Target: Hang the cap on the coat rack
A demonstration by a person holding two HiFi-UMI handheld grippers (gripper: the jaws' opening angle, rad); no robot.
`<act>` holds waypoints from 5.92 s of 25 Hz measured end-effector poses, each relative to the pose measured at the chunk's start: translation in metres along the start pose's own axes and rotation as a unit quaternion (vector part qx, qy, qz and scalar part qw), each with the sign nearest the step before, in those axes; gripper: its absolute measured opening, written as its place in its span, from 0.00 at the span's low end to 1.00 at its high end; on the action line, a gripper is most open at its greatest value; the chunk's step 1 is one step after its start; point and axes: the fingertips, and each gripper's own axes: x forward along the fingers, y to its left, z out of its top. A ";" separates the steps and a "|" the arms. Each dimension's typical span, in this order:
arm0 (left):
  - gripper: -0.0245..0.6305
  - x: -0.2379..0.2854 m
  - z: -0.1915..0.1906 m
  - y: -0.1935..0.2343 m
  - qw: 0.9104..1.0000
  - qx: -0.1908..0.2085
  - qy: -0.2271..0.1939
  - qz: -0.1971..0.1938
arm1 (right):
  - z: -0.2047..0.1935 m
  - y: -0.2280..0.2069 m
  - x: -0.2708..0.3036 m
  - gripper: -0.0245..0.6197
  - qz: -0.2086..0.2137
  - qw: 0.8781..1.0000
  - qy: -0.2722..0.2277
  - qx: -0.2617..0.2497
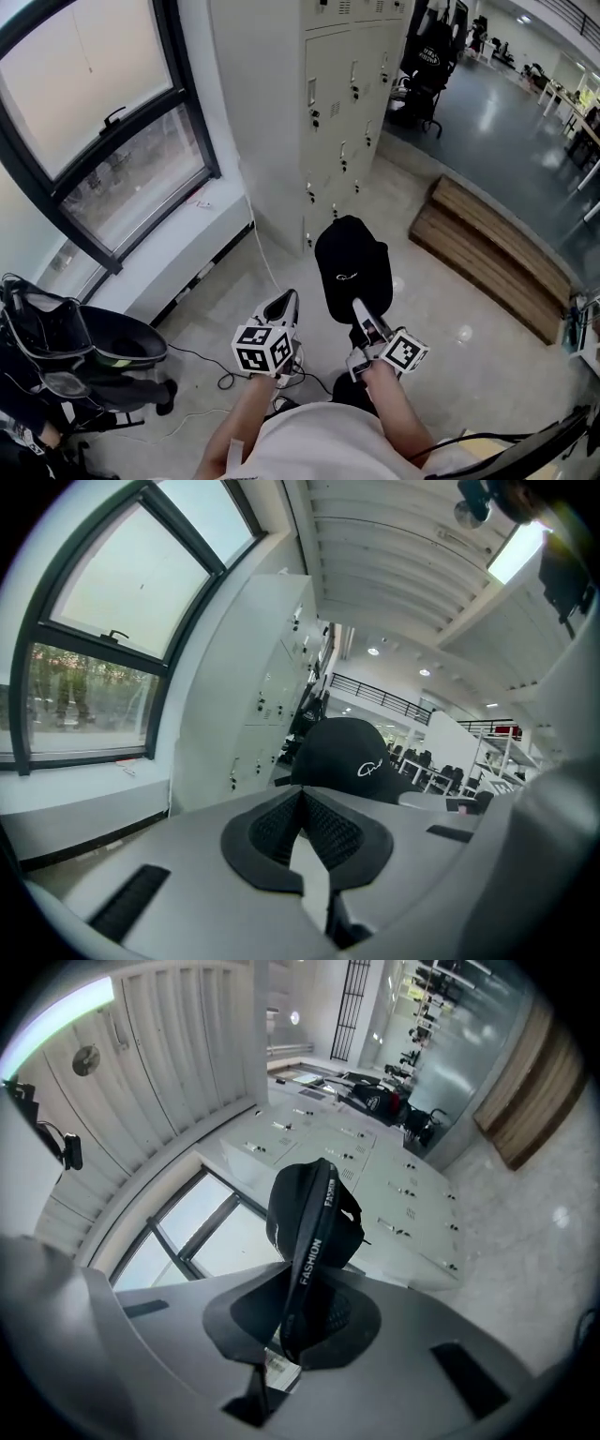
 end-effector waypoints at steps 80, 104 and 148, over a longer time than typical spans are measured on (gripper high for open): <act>0.04 0.543 0.080 -0.303 0.974 0.097 0.053 -0.199 | 0.478 -0.278 -0.035 0.07 -0.222 0.953 -0.156 -0.135; 0.04 0.716 0.176 -0.253 0.967 0.106 0.062 -0.223 | 0.591 -0.326 0.108 0.07 -0.231 0.946 -0.179 -0.139; 0.04 1.097 0.303 -0.290 0.973 0.130 0.033 -0.186 | 0.915 -0.524 0.279 0.07 -0.194 0.953 -0.183 -0.147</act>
